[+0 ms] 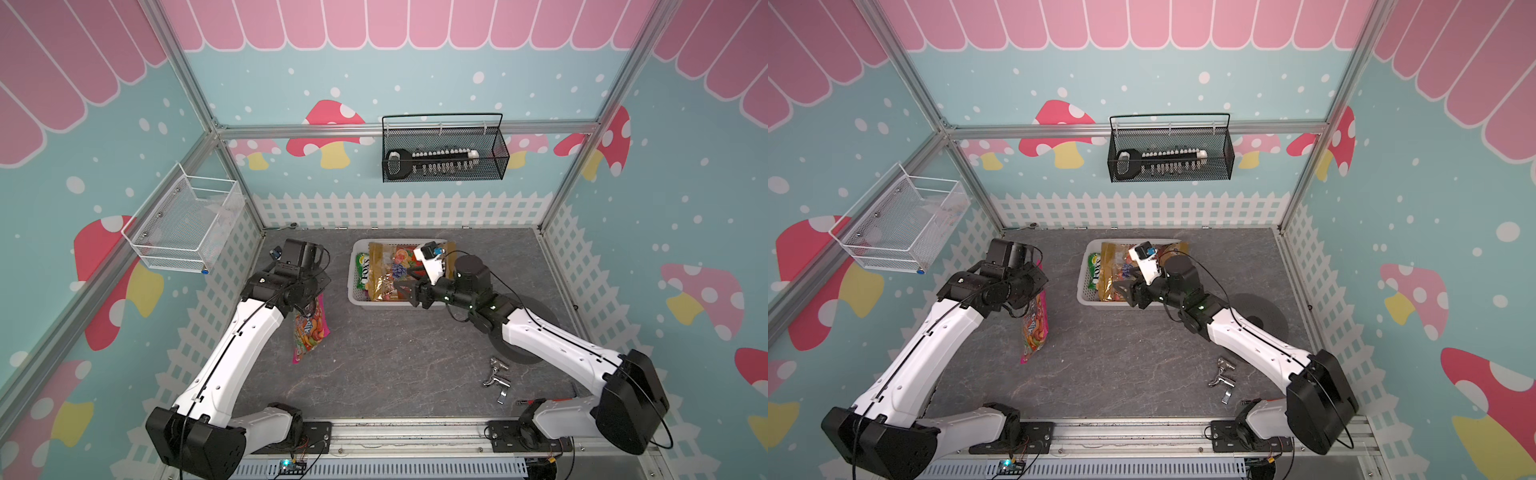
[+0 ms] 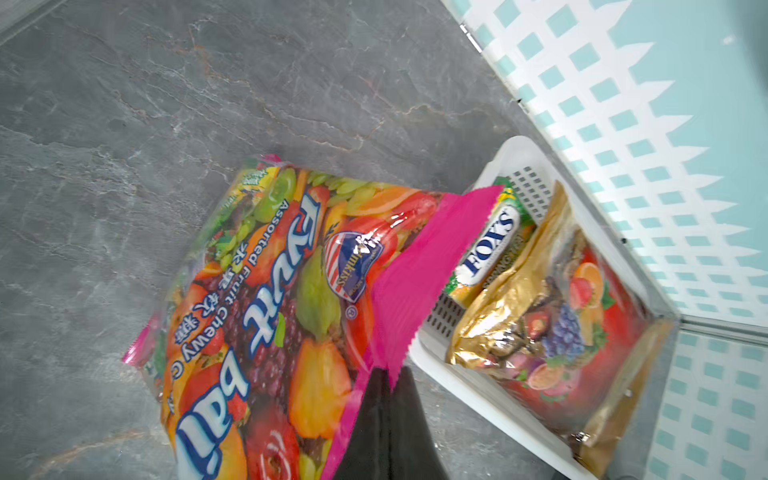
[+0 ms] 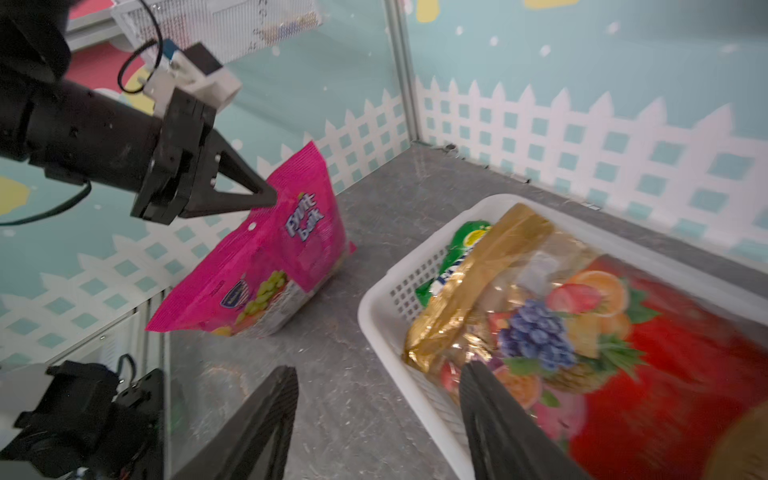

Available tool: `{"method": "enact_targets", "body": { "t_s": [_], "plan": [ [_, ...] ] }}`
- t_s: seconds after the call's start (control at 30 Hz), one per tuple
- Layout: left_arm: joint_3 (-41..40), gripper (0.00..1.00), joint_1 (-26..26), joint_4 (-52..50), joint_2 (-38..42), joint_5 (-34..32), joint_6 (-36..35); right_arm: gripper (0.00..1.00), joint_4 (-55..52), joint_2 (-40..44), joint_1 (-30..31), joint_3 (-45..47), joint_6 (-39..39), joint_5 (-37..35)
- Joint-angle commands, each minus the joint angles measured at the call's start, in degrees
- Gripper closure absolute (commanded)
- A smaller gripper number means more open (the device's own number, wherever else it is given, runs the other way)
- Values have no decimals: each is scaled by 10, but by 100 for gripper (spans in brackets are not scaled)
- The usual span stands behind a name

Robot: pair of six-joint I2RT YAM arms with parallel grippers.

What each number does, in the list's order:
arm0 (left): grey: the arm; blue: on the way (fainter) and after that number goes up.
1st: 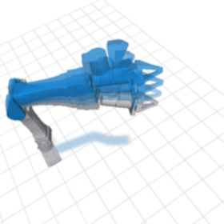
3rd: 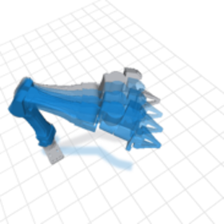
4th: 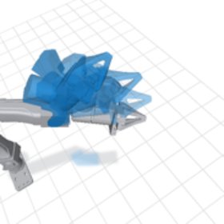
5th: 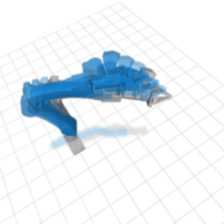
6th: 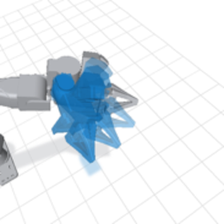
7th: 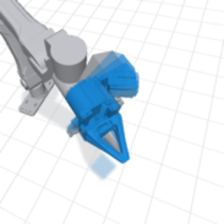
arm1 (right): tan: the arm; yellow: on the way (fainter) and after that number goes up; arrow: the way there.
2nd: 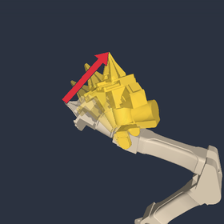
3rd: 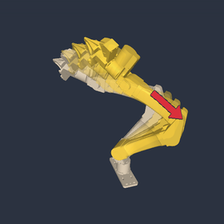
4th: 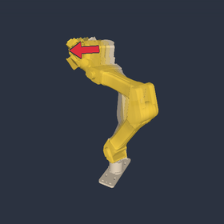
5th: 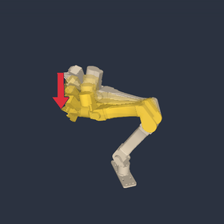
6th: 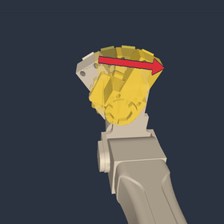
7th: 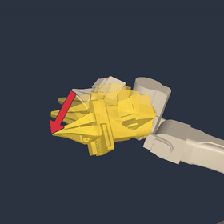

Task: Put the candies in the basket
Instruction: Pick up the candy at the center of the board, then place the candy in the basket.

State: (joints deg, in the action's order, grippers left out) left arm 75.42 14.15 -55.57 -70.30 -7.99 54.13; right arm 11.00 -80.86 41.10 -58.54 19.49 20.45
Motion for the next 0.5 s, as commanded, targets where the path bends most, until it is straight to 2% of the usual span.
{"method": "enact_targets", "body": {
  "t_s": [0.0, 0.13, 0.3, 0.47],
  "plan": [
    [48, 100, -4, 14, -3, 29, 19, 30, 33, -43, 36, -50, 54, 14],
    [78, 100, -5, 14, -20, 38, 23, 29, 46, -107, 72, -107, 96, 41],
    [111, 100, -5, 16, -29, 23, 31, 29, -2, -183, 102, -209, 105, 72],
    [131, 100, -6, 17, -33, 19, 27, 30, -57, -231, 130, -289, 92, 17]
  ]
}}
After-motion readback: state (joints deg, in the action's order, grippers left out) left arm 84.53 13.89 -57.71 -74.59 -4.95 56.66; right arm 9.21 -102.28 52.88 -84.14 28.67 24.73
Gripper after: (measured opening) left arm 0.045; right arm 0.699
